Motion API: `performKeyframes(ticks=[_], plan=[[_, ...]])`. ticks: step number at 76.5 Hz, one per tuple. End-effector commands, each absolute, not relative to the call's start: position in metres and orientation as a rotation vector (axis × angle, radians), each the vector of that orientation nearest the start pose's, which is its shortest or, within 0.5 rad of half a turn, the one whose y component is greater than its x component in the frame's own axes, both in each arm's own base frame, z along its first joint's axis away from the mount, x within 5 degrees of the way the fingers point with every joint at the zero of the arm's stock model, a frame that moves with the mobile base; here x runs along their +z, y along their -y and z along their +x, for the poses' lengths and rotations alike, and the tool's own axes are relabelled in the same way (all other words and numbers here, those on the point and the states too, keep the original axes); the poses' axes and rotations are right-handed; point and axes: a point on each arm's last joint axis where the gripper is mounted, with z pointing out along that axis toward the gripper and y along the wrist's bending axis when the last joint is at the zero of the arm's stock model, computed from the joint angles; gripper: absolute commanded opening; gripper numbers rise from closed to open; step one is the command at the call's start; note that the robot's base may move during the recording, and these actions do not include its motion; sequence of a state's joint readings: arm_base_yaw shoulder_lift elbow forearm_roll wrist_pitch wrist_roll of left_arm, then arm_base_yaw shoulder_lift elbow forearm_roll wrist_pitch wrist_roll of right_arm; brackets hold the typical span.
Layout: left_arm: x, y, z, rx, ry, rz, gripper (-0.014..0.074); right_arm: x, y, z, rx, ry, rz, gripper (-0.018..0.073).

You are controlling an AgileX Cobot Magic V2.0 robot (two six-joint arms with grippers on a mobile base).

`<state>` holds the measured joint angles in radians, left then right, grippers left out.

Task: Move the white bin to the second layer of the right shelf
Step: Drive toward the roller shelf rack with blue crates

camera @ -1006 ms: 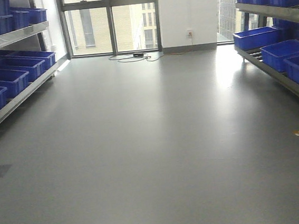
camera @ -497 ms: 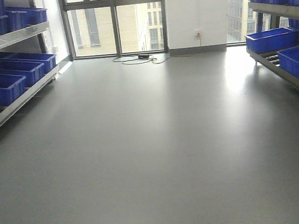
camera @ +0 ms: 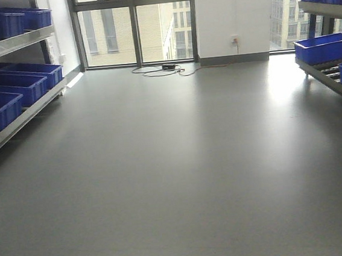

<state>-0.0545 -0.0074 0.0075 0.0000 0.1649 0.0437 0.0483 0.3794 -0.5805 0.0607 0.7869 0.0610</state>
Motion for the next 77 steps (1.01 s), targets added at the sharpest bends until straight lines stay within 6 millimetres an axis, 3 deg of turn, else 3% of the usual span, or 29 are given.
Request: performKeyframes(ticks=[1, 77], plan=[[0.1925, 0.0031, 0.0564, -0.014, -1.580, 0.074, 0.0085, 0.3287, -0.0071, 0.0685, 0.146, -1.959, 0.036, 0.0048], [0.1925, 0.0031, 0.0564, -0.014, -1.580, 0.074, 0.0085, 0.3287, -0.0071, 0.0685, 0.146, -1.959, 0.036, 0.0048]])
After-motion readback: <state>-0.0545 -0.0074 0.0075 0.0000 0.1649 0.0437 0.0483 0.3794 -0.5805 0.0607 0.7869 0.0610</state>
